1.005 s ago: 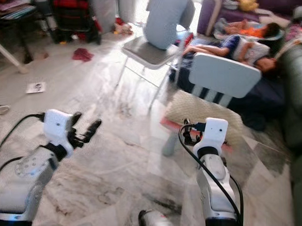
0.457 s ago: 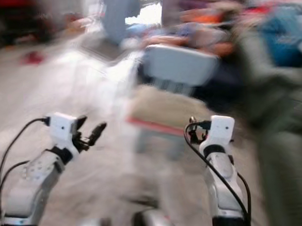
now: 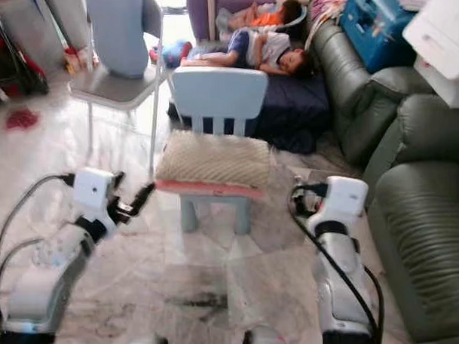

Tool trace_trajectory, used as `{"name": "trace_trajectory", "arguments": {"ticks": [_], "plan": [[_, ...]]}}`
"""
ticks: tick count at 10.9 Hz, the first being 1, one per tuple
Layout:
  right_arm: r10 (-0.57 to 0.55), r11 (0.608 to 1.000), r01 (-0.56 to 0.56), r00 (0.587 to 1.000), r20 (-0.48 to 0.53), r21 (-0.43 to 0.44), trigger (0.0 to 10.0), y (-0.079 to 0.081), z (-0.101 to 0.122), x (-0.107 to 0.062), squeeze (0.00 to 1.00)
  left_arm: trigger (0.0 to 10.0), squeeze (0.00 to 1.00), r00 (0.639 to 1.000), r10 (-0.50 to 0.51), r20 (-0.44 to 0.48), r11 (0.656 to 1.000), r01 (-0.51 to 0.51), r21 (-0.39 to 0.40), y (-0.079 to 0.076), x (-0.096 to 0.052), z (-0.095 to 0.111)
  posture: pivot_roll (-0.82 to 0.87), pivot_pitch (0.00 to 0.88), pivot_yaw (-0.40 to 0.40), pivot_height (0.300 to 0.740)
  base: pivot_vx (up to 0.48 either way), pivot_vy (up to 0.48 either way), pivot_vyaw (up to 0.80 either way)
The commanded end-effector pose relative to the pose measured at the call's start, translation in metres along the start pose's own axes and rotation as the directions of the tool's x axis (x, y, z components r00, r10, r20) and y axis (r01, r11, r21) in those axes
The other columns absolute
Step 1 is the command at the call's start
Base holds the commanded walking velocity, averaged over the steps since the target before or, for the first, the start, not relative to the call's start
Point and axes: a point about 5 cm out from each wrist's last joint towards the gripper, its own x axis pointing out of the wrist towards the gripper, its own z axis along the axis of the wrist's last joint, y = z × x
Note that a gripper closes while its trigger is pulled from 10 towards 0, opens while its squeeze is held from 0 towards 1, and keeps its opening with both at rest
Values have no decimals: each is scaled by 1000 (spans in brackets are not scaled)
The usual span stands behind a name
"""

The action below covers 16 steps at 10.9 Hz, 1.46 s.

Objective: Move the pillow to the sofa

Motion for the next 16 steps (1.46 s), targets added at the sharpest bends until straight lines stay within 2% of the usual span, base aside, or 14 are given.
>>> {"name": "trace_trajectory", "arguments": {"ticks": [1,2,4,6,8,10,12,14,16], "plan": [[-3,1000,3,1000,0,19,10000,3,-3,-4,0,10000,0,1000,10,-9,1000,-10,15,7,3,-1,-8,47,21,740,0,0,0],[0,1000,0,1000,2,18,10000,4,-4,-5,0,10000,0,1000,11,-2,999,-11,48,10,8,1,-12,40,25,740,0,0,0],[35,999,-34,999,12,-10,10000,6,-6,2,0,10000,0,998,60,14,998,-60,18,15,10,0,8,39,21,740,0,0,0],[53,996,-51,998,23,-78,10000,8,-3,10,0,10000,0,989,145,-8,989,-146,-8,13,-5,-12,29,67,3,740,0,0,0],[63,995,-59,997,35,-85,10000,8,-1,14,0,10000,0,987,162,-21,987,-162,0,12,-13,-16,26,84,9,740,0,0,0],[31,997,-31,1000,-3,-68,10000,0,-11,10,0,10000,0,985,171,-22,985,-171,-1,10,-9,-18,37,67,-25,740,0,0,0],[57,996,-60,997,-47,-66,10000,4,-23,3,0,10000,0,987,163,4,987,-163,-12,10,-5,-14,27,20,-61,740,126,0,0],[102,991,-104,994,-31,-88,10000,11,-20,7,0,10000,0,984,179,6,984,-179,-24,11,-2,-16,17,14,-63,740,283,0,0],[92,991,-93,996,-19,-97,10000,7,-14,13,0,10000,0,984,177,4,984,-176,-40,8,-4,-20,14,17,-68,740,324,0,0]]}}
